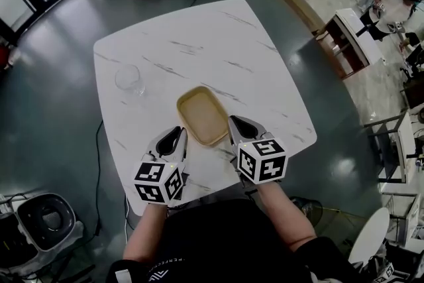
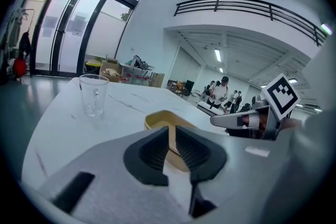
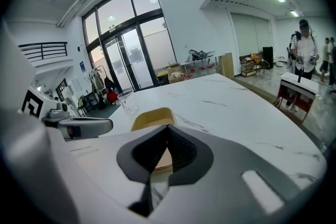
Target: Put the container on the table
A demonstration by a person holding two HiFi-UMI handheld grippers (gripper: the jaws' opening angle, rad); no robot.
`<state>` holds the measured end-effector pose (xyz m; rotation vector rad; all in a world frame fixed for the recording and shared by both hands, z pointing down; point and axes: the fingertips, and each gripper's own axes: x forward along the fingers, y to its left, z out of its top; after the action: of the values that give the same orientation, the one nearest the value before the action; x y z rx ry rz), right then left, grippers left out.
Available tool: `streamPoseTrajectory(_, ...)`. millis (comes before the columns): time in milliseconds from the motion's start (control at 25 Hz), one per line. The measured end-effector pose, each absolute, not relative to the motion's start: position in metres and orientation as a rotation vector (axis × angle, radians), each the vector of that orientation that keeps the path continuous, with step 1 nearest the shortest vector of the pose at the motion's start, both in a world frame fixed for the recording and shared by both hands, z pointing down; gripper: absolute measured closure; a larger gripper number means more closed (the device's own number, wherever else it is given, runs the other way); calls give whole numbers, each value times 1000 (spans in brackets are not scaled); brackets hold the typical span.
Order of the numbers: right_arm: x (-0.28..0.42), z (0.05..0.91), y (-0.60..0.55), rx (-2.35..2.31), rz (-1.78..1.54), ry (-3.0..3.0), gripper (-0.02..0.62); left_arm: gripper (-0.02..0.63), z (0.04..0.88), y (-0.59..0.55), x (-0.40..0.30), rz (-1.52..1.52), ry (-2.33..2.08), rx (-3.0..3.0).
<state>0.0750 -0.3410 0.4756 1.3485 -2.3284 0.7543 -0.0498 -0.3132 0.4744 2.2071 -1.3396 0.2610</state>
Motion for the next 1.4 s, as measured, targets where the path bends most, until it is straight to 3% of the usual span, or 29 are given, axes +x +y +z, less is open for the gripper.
streamPoseTrajectory(200,70,466,-318,1373,738,-2355,600,614,472,-294,-49,288,-1306,2240)
streamPoseTrajectory(1400,50,478,-214,1366,793,-2347,600,614,486,-208,-33,403,-1089,2328)
